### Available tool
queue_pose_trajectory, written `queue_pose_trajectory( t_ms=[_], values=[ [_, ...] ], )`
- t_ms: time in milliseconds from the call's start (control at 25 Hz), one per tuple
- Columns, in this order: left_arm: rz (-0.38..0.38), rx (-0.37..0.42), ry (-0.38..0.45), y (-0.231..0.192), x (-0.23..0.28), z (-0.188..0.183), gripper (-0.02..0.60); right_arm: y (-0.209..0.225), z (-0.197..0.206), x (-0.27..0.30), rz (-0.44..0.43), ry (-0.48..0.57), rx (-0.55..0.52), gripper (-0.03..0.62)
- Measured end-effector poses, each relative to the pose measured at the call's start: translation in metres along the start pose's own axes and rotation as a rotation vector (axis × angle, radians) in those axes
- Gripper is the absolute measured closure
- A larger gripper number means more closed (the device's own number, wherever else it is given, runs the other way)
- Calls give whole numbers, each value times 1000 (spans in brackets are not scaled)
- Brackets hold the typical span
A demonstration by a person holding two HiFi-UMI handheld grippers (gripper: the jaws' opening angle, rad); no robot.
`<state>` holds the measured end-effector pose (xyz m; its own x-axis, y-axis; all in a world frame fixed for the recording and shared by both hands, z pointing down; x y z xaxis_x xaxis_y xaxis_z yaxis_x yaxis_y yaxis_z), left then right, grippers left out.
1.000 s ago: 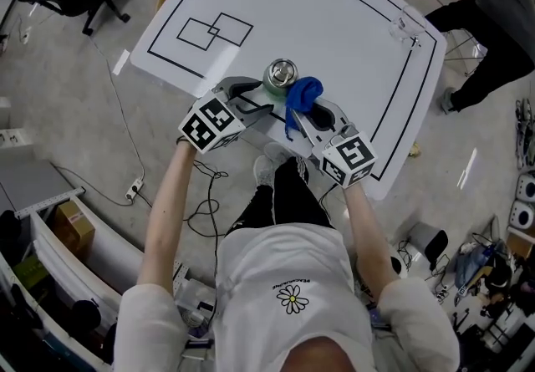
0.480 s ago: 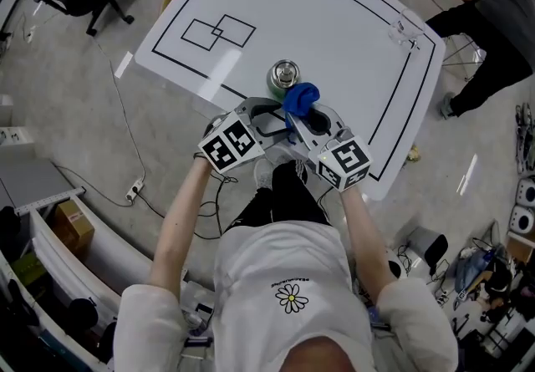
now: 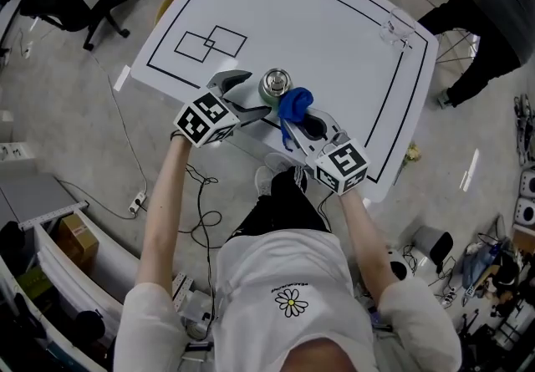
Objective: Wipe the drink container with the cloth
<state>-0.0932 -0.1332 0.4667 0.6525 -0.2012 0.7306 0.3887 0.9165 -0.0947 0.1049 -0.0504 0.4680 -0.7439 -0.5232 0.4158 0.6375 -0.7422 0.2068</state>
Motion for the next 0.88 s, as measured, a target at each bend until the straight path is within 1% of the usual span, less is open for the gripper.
queue_pose_trajectory(
  t_ms=[120, 200, 280, 440, 560, 800, 880],
  values=[
    [75, 41, -46, -4, 14, -9, 216, 1, 0, 0, 2, 0, 2, 551],
    [104, 56, -59, -2, 20, -11, 218, 2, -1, -1, 8, 1, 4, 551],
    [117, 64, -61, 4, 23, -11, 218, 4, -2, -1, 15, 2, 1, 551],
    [108, 42, -50, 9, 21, -6, 218, 12, -2, -4, 58, 2, 5, 551],
    [98, 38, -62, 15, 16, 0, 218, 16, 0, -5, 94, -3, 13, 551],
    [77, 46, -102, 39, 6, 10, 218, 1, 0, -5, 105, -18, 2, 551],
    [77, 52, -97, 48, 7, 11, 218, -2, 0, -6, 106, -22, -5, 551]
  ],
)
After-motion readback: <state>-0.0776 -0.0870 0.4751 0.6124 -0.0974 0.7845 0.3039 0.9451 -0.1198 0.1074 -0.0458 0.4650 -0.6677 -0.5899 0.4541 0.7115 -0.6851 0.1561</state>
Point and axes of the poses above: the fingertips, and each gripper's own axes: x forward along the fingers, y to its right, z out of its underside, the point moved 10 cm from there along -x, backward along the fingers, and after that the axes turned 12 degrees about -y, right-handed, at the moved point
